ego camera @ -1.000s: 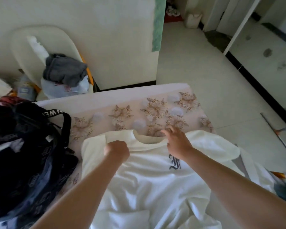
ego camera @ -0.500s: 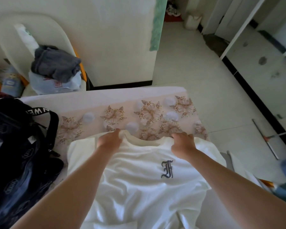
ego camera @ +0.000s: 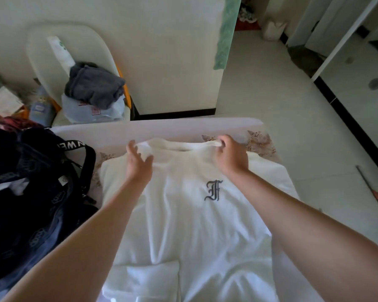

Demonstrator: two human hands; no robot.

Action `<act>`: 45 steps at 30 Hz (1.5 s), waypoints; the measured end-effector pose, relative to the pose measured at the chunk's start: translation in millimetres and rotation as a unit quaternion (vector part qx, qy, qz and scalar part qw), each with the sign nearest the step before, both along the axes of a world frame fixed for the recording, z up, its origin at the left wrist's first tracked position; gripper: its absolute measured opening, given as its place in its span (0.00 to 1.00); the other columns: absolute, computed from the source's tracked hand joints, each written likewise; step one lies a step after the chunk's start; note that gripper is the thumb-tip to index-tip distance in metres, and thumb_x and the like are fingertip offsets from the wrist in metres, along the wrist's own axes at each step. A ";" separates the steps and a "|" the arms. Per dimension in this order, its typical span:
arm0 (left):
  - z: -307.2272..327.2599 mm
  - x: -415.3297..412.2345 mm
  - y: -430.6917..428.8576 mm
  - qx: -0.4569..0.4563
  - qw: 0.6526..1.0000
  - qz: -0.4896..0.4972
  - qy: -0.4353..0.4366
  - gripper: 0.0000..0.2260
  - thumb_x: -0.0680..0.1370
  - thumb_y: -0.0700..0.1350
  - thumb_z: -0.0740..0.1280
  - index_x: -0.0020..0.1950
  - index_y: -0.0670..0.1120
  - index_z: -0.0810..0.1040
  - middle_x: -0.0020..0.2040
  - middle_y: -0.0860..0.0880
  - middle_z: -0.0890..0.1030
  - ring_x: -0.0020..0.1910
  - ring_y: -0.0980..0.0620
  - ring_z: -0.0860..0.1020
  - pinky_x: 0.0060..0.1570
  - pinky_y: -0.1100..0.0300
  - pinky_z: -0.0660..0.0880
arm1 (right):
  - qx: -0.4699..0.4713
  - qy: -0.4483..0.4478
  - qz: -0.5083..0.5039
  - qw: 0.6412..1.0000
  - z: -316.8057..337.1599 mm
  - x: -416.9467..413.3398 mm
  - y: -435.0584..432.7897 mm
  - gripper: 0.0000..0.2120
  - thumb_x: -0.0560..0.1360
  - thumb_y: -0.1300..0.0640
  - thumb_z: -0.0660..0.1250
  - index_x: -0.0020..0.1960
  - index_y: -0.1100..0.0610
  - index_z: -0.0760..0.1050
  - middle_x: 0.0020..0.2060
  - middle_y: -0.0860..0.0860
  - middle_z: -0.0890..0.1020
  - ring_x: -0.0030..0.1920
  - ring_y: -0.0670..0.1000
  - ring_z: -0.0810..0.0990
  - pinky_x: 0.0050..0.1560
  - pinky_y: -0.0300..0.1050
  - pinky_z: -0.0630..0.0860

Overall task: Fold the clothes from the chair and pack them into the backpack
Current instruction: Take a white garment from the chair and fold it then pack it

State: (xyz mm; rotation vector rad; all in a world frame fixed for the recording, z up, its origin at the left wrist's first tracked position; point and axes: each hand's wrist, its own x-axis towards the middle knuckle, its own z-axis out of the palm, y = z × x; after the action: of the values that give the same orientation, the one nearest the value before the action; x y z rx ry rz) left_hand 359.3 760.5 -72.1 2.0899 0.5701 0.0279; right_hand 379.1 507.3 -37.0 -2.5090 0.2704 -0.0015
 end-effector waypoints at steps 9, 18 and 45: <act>-58.8 -98.8 31.3 0.319 0.854 -0.336 0.234 0.38 0.80 0.62 0.56 0.78 0.56 0.33 0.78 0.54 0.31 0.79 0.47 0.35 0.72 0.35 0.44 | -0.132 0.261 0.179 0.939 -70.3 -104.2 30.0 0.38 0.78 0.41 0.61 0.80 0.43 0.43 0.80 0.53 0.37 0.79 0.57 0.38 0.72 0.72 0.51; -43.3 -130.9 51.6 0.325 0.847 -0.254 0.336 0.40 0.78 0.68 0.54 0.78 0.56 0.33 0.78 0.47 0.30 0.78 0.41 0.36 0.74 0.40 0.49 | -0.140 0.283 0.232 0.920 -78.9 -98.0 11.7 0.45 0.76 0.41 0.67 0.80 0.39 0.39 0.78 0.51 0.31 0.78 0.53 0.32 0.73 0.72 0.43; -3.9 -308.6 125.8 0.269 0.924 -0.219 0.157 0.15 0.77 0.39 0.58 0.60 0.49 0.77 0.55 0.46 0.81 0.52 0.43 0.79 0.45 0.54 0.73 | -0.120 0.244 0.257 0.928 -63.9 -315.7 67.2 0.31 0.80 0.44 0.61 0.80 0.50 0.58 0.81 0.54 0.48 0.80 0.51 0.47 0.78 0.46 0.49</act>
State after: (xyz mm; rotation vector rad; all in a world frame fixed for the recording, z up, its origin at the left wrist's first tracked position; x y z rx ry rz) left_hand 50.7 886.3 -76.0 2.7480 0.2811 -0.4651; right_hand 63.4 574.5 -100.9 -2.7146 -0.2142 0.8533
